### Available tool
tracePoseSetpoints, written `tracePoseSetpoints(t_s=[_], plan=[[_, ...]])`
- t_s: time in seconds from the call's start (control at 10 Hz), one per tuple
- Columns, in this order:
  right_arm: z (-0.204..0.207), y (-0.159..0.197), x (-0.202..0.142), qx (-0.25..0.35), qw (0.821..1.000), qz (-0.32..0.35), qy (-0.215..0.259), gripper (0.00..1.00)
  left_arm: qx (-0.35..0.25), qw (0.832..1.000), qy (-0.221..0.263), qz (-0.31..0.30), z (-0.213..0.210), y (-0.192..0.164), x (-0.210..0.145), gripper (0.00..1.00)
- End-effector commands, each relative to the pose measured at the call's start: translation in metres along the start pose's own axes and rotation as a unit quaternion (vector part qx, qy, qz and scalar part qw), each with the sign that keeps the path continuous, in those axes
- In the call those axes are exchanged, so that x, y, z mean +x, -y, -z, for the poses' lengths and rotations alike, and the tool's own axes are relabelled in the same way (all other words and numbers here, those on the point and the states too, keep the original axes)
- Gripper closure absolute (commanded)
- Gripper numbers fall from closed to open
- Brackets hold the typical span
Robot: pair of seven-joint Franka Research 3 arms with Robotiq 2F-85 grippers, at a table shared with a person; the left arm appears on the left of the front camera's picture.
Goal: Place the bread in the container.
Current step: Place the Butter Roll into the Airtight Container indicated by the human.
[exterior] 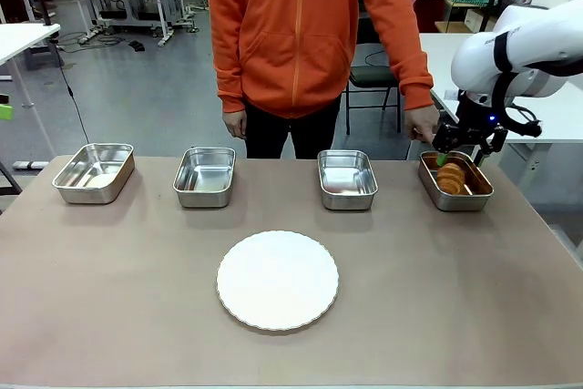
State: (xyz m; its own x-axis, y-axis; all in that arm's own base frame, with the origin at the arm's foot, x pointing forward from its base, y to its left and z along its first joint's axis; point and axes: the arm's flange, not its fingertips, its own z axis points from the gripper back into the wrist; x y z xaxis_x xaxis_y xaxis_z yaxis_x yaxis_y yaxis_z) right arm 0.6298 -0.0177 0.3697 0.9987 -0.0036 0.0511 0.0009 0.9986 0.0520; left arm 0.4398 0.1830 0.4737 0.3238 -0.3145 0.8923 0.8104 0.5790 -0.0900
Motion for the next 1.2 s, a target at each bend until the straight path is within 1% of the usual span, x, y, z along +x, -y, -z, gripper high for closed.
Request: tracePoseSetpoints(t_s=[0.0,0.1,0.2,1.1], plan=[[-0.010,0.000,-0.008,-0.016,1.000,0.000,0.014,0.00,-0.002,1.000,0.006,0.007,-0.001,0.001,0.000,0.00],[-0.017,-0.001,-0.011,-0.005,1.000,0.007,0.021,0.00,-0.002,1.000,0.006,0.007,-0.001,0.001,0.000,0.00],[-0.005,0.000,0.000,0.000,1.000,0.000,0.004,0.00,-0.002,1.000,0.006,0.007,-0.001,0.001,0.000,0.00],[-0.005,0.000,0.000,0.000,1.000,0.000,0.004,0.00,-0.002,1.000,0.006,0.007,-0.001,0.001,0.000,0.00]])
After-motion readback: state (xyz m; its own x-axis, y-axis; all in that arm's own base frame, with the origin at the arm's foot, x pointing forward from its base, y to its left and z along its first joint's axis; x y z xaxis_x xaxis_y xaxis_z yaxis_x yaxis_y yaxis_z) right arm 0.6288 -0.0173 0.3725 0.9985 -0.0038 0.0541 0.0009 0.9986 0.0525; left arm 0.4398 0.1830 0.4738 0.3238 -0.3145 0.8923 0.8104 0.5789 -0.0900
